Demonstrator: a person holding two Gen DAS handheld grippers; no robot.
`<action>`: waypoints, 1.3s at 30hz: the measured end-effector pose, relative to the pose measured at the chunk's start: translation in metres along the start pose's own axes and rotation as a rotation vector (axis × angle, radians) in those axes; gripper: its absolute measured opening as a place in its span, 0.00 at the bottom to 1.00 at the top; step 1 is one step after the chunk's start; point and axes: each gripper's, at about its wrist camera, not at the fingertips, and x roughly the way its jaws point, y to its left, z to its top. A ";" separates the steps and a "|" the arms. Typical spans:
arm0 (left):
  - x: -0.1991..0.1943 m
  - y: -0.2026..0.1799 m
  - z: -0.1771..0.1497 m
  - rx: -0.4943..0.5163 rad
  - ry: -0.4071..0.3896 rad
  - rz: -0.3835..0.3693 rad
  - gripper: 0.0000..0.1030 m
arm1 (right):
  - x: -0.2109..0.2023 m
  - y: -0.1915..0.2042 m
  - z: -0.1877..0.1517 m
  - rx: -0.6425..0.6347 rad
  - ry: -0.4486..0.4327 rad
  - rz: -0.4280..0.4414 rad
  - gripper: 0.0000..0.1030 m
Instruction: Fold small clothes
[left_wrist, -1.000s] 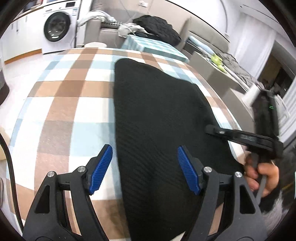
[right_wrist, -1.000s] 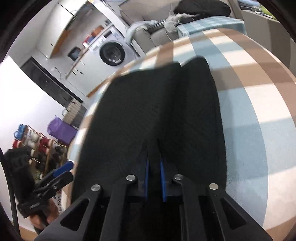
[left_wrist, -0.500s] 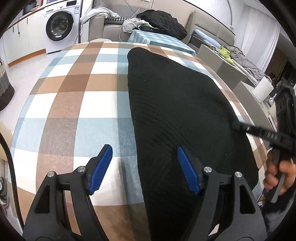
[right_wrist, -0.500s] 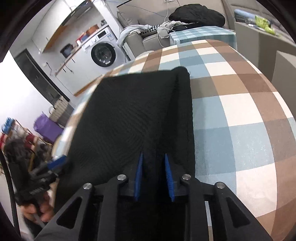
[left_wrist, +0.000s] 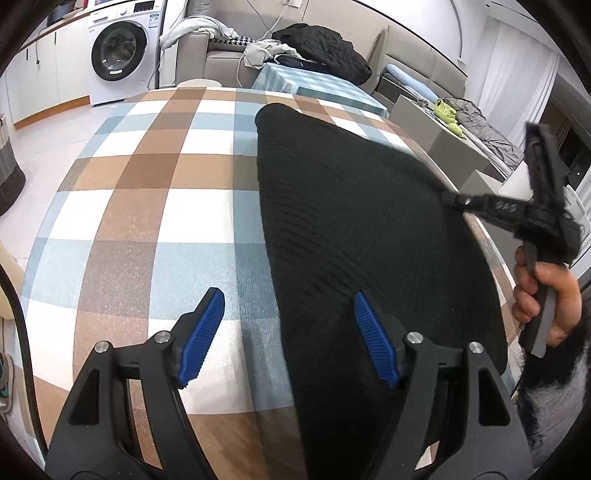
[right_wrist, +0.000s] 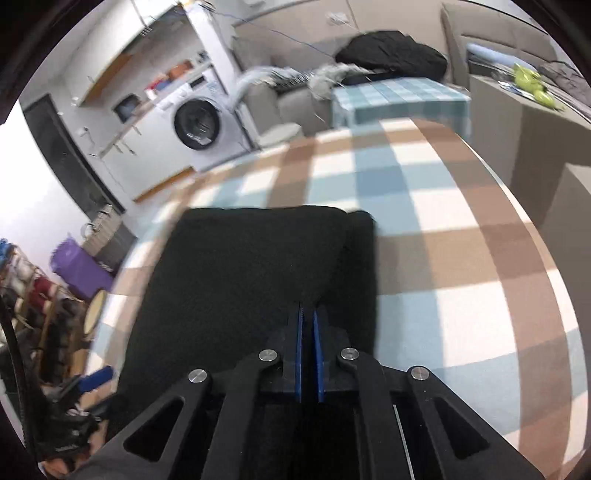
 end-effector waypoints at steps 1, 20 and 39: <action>0.002 0.000 0.000 0.002 0.003 -0.002 0.68 | 0.012 -0.004 0.000 0.004 0.034 -0.037 0.05; -0.021 -0.001 -0.039 0.019 0.026 0.003 0.68 | -0.072 0.010 -0.104 -0.054 0.012 0.259 0.05; -0.046 -0.006 -0.073 0.014 0.059 -0.019 0.68 | -0.070 0.003 -0.160 -0.132 0.102 0.273 0.20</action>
